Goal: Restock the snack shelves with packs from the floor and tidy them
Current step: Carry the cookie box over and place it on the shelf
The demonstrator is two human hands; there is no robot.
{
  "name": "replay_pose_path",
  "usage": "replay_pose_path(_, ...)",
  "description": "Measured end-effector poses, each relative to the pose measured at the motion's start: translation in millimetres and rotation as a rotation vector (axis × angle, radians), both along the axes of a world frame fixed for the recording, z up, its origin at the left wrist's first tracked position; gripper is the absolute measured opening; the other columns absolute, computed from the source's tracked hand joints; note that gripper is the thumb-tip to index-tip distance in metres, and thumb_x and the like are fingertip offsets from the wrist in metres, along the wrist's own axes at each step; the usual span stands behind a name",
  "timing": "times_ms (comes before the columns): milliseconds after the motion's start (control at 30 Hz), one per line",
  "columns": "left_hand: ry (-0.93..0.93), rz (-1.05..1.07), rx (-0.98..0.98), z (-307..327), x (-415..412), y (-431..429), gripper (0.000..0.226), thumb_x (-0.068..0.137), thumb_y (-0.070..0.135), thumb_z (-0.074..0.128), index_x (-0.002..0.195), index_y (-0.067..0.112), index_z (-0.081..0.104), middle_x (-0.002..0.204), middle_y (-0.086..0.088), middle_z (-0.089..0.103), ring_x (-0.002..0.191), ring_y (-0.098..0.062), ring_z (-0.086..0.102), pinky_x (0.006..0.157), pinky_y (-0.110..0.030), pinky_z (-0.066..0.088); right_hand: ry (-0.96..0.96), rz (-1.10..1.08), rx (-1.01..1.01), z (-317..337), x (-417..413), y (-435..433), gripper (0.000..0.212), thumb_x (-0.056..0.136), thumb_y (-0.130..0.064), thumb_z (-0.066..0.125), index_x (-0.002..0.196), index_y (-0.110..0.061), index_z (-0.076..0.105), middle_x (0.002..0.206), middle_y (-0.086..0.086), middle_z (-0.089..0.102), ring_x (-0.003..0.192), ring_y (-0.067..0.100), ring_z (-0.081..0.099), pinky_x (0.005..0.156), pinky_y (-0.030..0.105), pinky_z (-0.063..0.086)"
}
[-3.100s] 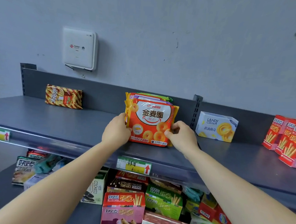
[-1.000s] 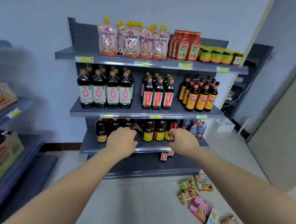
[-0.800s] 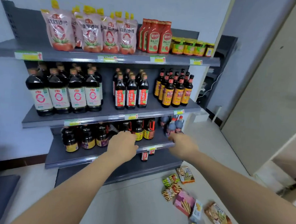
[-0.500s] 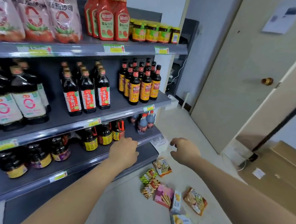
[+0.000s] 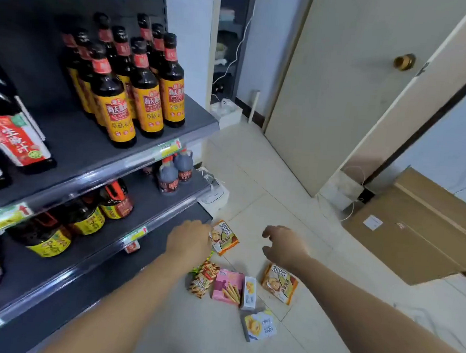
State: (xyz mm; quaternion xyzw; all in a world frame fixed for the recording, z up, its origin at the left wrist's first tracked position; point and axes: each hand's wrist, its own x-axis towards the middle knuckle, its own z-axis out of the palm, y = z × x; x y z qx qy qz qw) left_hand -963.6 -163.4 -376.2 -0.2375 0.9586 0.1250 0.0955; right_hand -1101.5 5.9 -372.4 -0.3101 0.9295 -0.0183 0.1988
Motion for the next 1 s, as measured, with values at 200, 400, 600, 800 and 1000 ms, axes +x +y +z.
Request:
replay_pose_path(200, -0.078, -0.070, 0.094, -80, -70, -4, 0.027, 0.092, 0.032, 0.051, 0.115, 0.023, 0.063, 0.111, -0.002, 0.064, 0.100, -0.022, 0.062, 0.076, -0.033, 0.051, -0.107, -0.129, 0.092, -72, -58, 5, 0.039, 0.089, -0.027, 0.052, 0.127, -0.025, 0.053, 0.127, -0.001, 0.056, 0.118, 0.022, 0.052, 0.084, 0.030, 0.045)
replay_pose_path(400, -0.225, -0.218, 0.124, -165, -134, 3, 0.025, 0.095, 0.026, 0.049, 0.114, 0.017, 0.062, 0.114, -0.005, 0.064, 0.107, -0.027, 0.060, 0.083, -0.037, 0.051, -0.218, -0.289, 0.156, -156, -95, 11, 0.037, 0.087, -0.030, 0.056, 0.125, -0.029, 0.056, 0.126, -0.004, 0.059, 0.116, 0.021, 0.056, 0.089, 0.031, 0.047)
replay_pose_path(600, -0.289, -0.310, 0.189, -270, -187, 26, 0.031, 0.097, 0.026, 0.050, 0.127, 0.020, 0.056, 0.123, -0.005, 0.059, 0.116, -0.026, 0.054, 0.088, -0.036, 0.048, -0.344, -0.392, 0.182, -268, -108, 27, 0.049, 0.088, -0.034, 0.059, 0.135, -0.028, 0.046, 0.128, -0.004, 0.058, 0.116, 0.020, 0.056, 0.088, 0.032, 0.050)
replay_pose_path(800, -0.412, -0.391, 0.274, -426, -218, 51, 0.035, 0.094, 0.030, 0.052, 0.126, 0.016, 0.054, 0.123, -0.008, 0.058, 0.115, -0.028, 0.055, 0.087, -0.037, 0.049, -0.406, -0.382, 0.245, -410, -110, 48, 0.055, 0.085, -0.047, 0.062, 0.131, -0.024, 0.044, 0.122, -0.002, 0.060, 0.111, 0.020, 0.058, 0.079, 0.032, 0.049)
replay_pose_path(1000, -0.527, -0.419, 0.319, -575, -240, 72, 0.039, 0.093, 0.024, 0.053, 0.131, 0.015, 0.050, 0.130, -0.010, 0.051, 0.121, -0.030, 0.050, 0.095, -0.041, 0.046, -0.479, -0.422, 0.285, -562, -100, 68, 0.064, 0.074, -0.066, 0.063, 0.118, -0.023, 0.047, 0.117, 0.000, 0.054, 0.108, 0.020, 0.055, 0.077, 0.032, 0.049)
